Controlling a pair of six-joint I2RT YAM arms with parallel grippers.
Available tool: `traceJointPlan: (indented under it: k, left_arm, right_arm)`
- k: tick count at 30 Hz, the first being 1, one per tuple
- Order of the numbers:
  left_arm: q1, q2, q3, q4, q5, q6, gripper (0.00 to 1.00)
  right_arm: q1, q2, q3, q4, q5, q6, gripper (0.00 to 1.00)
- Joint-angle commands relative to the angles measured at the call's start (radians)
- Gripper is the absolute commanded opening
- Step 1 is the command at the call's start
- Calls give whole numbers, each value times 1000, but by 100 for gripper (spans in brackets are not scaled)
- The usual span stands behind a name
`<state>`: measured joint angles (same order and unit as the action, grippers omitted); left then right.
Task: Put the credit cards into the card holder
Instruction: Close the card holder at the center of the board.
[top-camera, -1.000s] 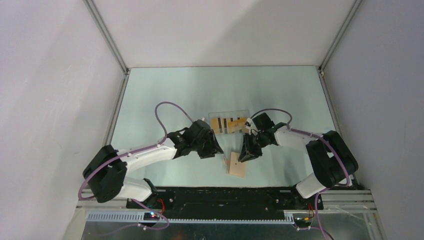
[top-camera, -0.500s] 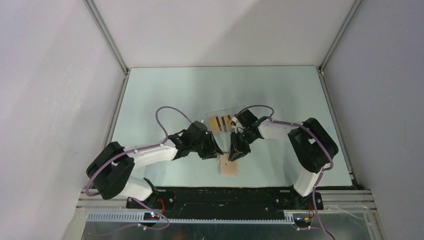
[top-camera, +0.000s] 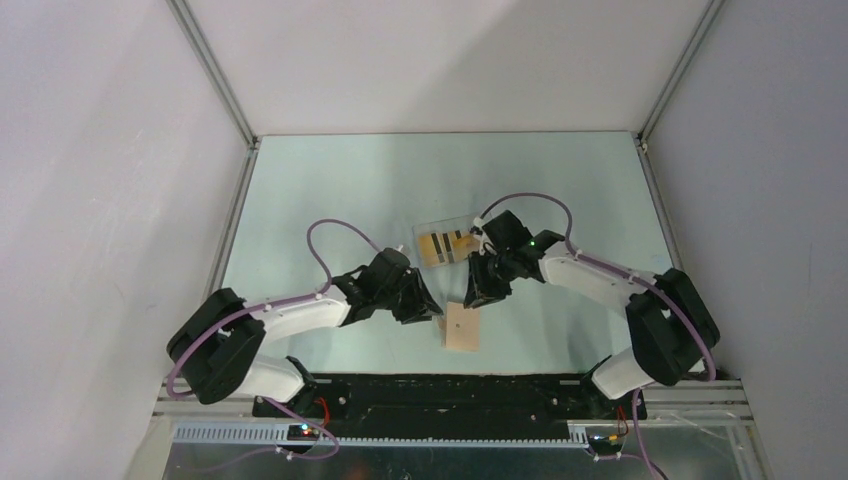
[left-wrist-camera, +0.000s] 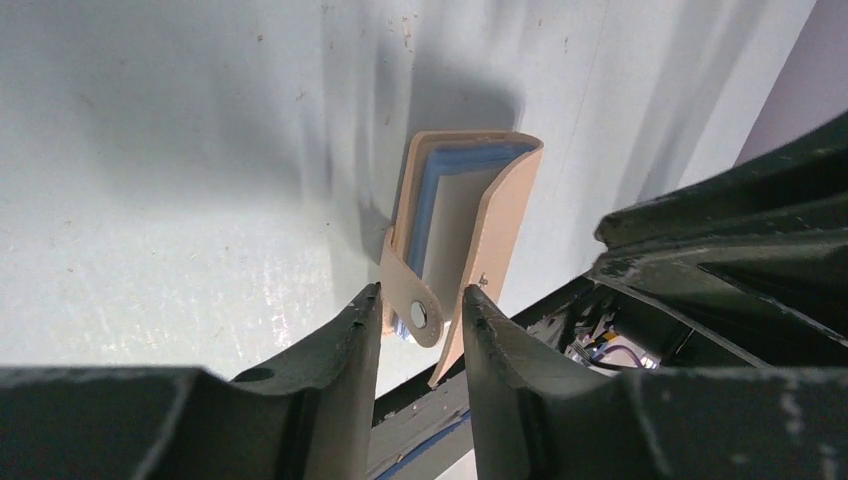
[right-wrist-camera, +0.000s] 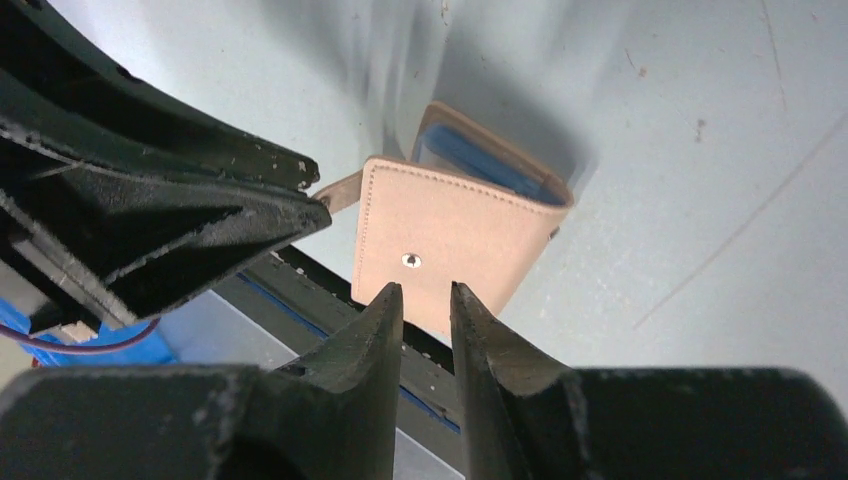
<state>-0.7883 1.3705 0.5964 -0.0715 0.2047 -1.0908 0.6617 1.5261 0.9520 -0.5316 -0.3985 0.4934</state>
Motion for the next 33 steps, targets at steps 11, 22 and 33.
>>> traceJointPlan:
  k: [11,22,33]
  left_arm:
    - [10,-40,-7,48,-6,-13,36]
    - [21,-31,-55,165,85,-42,37]
    - [4,56,-24,189,131,-46,28]
  right_arm:
    - [70,36,-51,-22,18,7,22]
    - [90,199,-47,61,58,48,12]
    - [88,222,-48,58,90,78,8]
